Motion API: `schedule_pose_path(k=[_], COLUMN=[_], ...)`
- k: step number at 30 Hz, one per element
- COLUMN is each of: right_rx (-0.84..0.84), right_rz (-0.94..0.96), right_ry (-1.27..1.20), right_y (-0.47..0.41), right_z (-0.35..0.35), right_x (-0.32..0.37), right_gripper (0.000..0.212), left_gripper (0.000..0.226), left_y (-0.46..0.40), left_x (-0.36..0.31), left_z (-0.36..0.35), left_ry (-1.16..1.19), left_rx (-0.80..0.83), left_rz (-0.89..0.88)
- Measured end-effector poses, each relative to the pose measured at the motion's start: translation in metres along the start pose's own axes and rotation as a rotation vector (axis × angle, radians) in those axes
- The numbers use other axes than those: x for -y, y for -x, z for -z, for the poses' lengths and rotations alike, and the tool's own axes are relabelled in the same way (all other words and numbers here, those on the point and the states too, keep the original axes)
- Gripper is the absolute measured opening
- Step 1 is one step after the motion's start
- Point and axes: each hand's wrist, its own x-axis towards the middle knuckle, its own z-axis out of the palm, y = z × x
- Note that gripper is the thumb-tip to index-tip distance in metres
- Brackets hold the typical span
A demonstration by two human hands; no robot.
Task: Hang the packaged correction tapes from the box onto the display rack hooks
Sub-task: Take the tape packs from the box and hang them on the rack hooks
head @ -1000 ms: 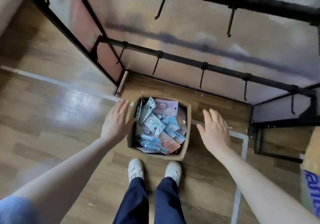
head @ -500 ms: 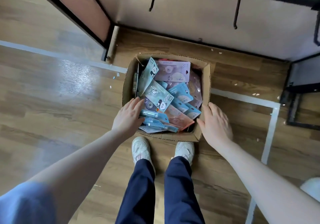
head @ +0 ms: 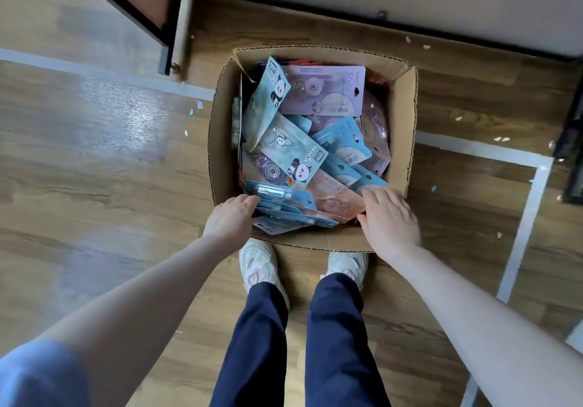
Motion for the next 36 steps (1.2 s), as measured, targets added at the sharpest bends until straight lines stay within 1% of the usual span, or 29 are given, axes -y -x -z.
schedule_pose_path(k=[4, 6, 9, 14, 18, 21, 23, 26, 28, 31, 36], right_rx=[0.009, 0.022, 0.068, 0.12, 0.178, 0.185, 0.16, 0.129, 0.104, 0.069, 0.053], right_rz=[-0.048, -0.079, -0.103, -0.136, -0.112, -0.044, -0.037, -0.097, -0.106, -0.053, 0.016], right_ry=[0.116, 0.151, 0.161, 0.114, 0.111, 0.075, 0.039, -0.009, -0.036, -0.089, -0.243], right_y=[-0.017, -0.025, -0.033, -0.044, -0.046, -0.042, -0.039, -0.033, -0.032, -0.04, -0.057], right_z=[-0.019, -0.024, -0.031, -0.028, -0.024, -0.019, -0.015, -0.007, -0.002, 0.003, -0.004], right_x=[0.001, 0.004, 0.01, 0.01, 0.009, 0.006, 0.003, 0.0, 0.001, 0.005, 0.025], right_gripper=[0.041, 0.036, 0.033, 0.025, 0.024, 0.022, 0.021, 0.02, 0.022, 0.026, 0.025], left_gripper=[0.043, 0.043, 0.04, 0.04, 0.037, 0.026, 0.018, 0.016, 0.016, 0.025, 0.026], left_y=[-0.016, -0.022, -0.029, -0.038, -0.042, -0.046, -0.048, -0.049, -0.049, -0.05, -0.057], left_x=[-0.001, 0.0, 0.002, 0.004, 0.005, 0.006, 0.008, 0.014, 0.017, 0.016, 0.015], left_z=[-0.011, -0.014, -0.017, -0.021, -0.021, -0.015, -0.009, -0.001, 0.004, 0.008, 0.006], left_ry=[0.023, 0.09, 0.138, 0.024, -0.045, -0.091, -0.116, -0.06, 0.034, 0.158, 0.174], left_rx=[0.031, 0.035, -0.001, -0.097, -0.107, -0.104, -0.119, -0.113, -0.146, -0.179, -0.208], left_rz=[0.025, 0.07, 0.1, 0.093, 0.084, 0.043, -0.005, -0.045, -0.048, -0.069, -0.156])
